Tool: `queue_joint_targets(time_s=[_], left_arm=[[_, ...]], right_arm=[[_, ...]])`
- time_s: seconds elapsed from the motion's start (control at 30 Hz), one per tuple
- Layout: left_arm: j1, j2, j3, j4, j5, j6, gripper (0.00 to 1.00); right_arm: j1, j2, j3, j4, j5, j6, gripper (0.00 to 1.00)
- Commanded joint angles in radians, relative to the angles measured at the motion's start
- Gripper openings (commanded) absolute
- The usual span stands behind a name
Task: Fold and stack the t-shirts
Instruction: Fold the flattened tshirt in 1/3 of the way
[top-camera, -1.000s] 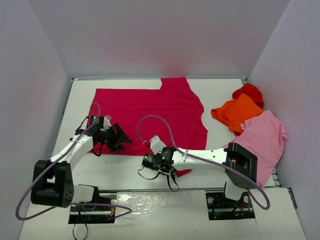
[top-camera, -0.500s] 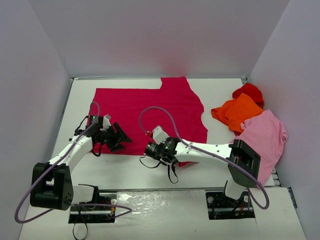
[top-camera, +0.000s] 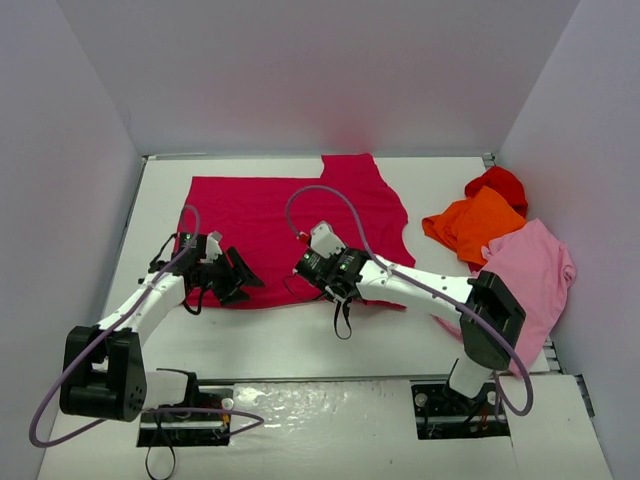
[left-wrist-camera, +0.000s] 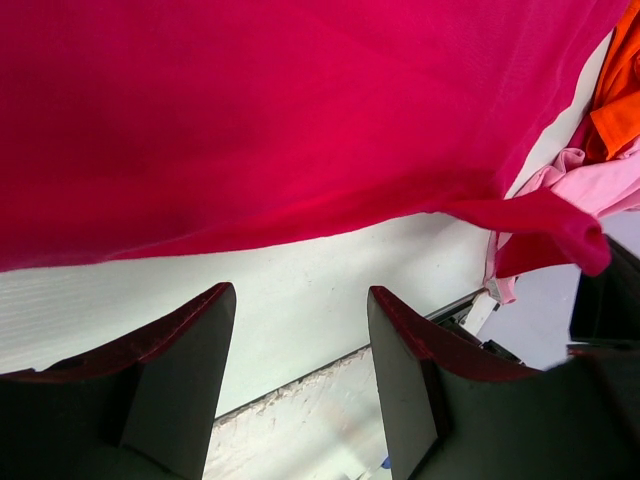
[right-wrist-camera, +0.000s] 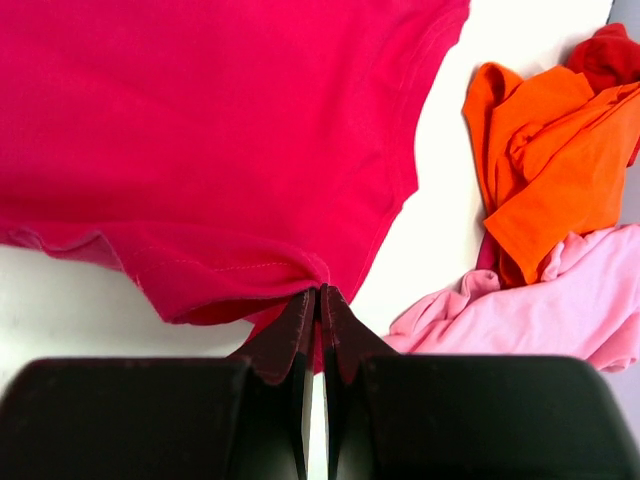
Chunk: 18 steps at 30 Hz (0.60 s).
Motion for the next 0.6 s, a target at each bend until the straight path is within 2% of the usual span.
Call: queue_joint_targets(time_s=[0.0,0.3,0.57], left_arm=[[-0.006,-0.021,0.007,0.038,0.032,0.001,0.52],[-0.006,-0.007,-0.003,0.049,0.048,0.012,0.52],[-0.006,0.014,-0.005,0.057,0.06,0.022,0.52]], right_arm=[[-0.057,0.038,0.068,0.089,0.009,-0.07,0.0],[-0.147,0.14,0.092,0.218,-0.049,-0.14,0.0],[-0.186,0.181,0.152,0.24,-0.054,-0.184,0.0]])
